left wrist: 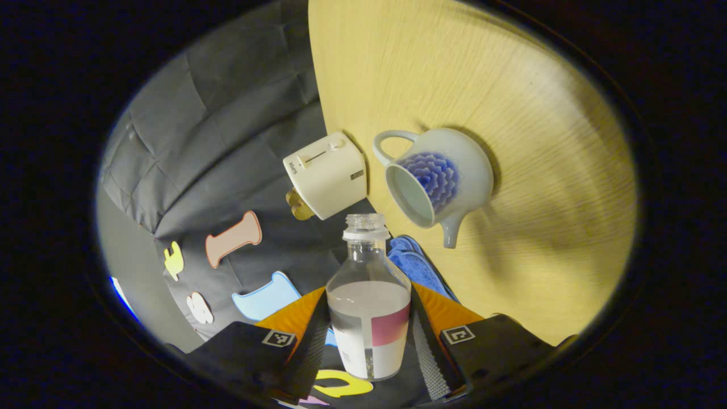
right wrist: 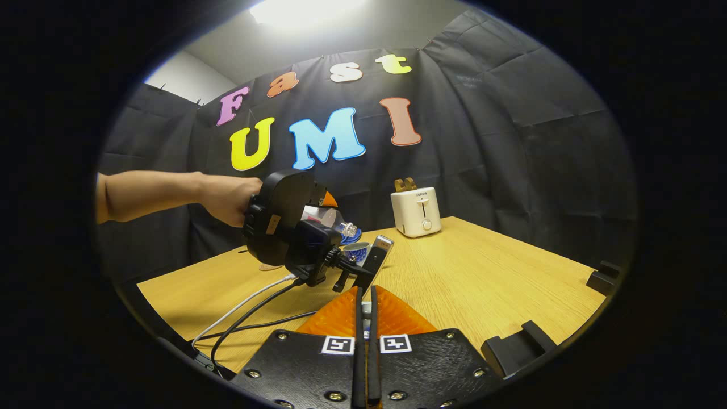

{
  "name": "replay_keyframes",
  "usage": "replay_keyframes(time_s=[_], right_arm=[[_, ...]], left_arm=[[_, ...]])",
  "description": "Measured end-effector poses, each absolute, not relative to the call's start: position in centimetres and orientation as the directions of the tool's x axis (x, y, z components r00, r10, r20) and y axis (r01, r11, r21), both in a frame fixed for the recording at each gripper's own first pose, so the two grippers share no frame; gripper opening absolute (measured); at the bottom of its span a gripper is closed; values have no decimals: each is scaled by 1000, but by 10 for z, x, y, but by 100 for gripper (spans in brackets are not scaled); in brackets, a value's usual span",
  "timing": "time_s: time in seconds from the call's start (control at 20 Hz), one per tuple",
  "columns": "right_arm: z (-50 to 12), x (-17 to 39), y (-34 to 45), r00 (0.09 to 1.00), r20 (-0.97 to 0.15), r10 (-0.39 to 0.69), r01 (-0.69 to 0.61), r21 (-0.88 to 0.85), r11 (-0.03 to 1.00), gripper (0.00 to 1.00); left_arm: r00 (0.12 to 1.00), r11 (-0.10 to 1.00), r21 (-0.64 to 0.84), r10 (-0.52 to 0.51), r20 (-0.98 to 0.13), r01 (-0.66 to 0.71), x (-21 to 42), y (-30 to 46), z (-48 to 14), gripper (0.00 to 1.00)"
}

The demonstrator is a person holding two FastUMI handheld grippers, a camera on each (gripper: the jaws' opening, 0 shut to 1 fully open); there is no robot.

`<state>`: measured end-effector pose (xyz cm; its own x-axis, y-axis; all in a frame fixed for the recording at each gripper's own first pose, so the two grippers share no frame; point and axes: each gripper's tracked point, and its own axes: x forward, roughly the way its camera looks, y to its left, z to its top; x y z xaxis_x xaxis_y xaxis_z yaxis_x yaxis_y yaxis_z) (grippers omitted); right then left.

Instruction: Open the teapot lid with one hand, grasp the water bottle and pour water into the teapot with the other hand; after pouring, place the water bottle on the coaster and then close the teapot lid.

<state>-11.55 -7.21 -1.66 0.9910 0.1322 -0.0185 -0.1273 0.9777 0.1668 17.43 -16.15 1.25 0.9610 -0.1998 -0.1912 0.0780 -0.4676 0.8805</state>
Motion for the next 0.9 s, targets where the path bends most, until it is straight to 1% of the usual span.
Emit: replay_keyframes(time_s=[0.05, 0.1, 0.25, 0.4, 0.55, 0.6, 0.65, 0.75, 0.9], right_arm=[[-12, -116, -74, 992, -6, 128, -125, 164, 978, 2], [-8, -117, -75, 992, 7, 125, -124, 162, 979, 2], [14, -123, -78, 991, 68, 119, -129, 169, 977, 2], [36, -124, -81, 987, 123, 101, -120, 153, 981, 2], [47, -122, -78, 984, 142, 104, -122, 122, 985, 2], [48, -119, -77, 984, 142, 108, -124, 111, 986, 2], [51, -116, -73, 983, 143, 117, -131, 91, 987, 2], [55, -106, -66, 981, 140, 137, -149, 78, 986, 2], [57, -87, -51, 976, 124, 178, -187, 71, 980, 2]], left_arm=[[960, -431, 898, -207, -191, 86, 176, -160, 12, 85], [958, -371, 923, -214, -192, 102, 177, -158, 8, 85], [951, -157, 977, -250, -182, 146, 177, -150, 0, 85], [952, 19, 986, -265, -152, 163, 166, -134, 8, 85], [956, 184, 969, -271, -113, 166, 166, -119, 15, 85], [957, 248, 955, -275, -90, 161, 163, -114, 19, 85], [959, 341, 925, -272, -74, 168, 163, -105, 21, 85], [963, 489, 853, -264, -53, 181, 157, -88, 23, 86], [971, 716, 682, -235, 34, 149, 144, -49, 39, 86]])
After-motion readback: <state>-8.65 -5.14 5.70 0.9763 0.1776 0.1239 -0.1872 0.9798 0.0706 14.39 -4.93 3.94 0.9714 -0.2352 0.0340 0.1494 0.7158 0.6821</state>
